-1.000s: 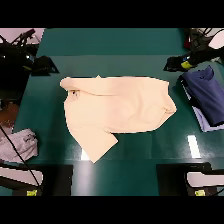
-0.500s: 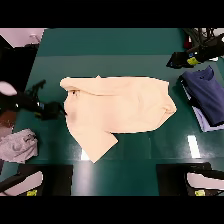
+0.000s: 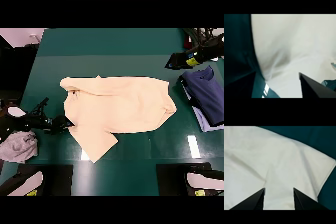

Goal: Fold the shirts.

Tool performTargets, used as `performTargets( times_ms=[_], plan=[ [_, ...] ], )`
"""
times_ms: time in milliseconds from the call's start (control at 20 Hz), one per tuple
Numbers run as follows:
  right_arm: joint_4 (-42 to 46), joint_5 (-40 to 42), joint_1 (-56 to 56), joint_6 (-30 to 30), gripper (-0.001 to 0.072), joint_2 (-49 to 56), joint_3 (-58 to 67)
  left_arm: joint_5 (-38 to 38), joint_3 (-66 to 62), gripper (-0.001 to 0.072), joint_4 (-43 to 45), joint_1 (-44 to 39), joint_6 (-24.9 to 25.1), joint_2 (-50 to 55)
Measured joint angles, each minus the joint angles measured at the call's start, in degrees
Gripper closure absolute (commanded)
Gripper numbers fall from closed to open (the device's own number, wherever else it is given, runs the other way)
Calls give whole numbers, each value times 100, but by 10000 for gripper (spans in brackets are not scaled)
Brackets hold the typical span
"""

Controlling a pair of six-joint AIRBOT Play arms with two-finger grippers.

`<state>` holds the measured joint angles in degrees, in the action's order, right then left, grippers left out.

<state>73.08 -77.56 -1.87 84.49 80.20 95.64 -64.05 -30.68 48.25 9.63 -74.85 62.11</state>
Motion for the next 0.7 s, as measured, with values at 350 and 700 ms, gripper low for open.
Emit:
performTargets(
  times_ms=[350,700],
  plan=[
    [-11,-507,52,-74,301,-7,-9,442,48,683,-48,-645,-50,-17],
    [-9,-822,962,-260,302,-824,-1871,-22,-1224,683,332,-752,-76,-24]
  ],
)
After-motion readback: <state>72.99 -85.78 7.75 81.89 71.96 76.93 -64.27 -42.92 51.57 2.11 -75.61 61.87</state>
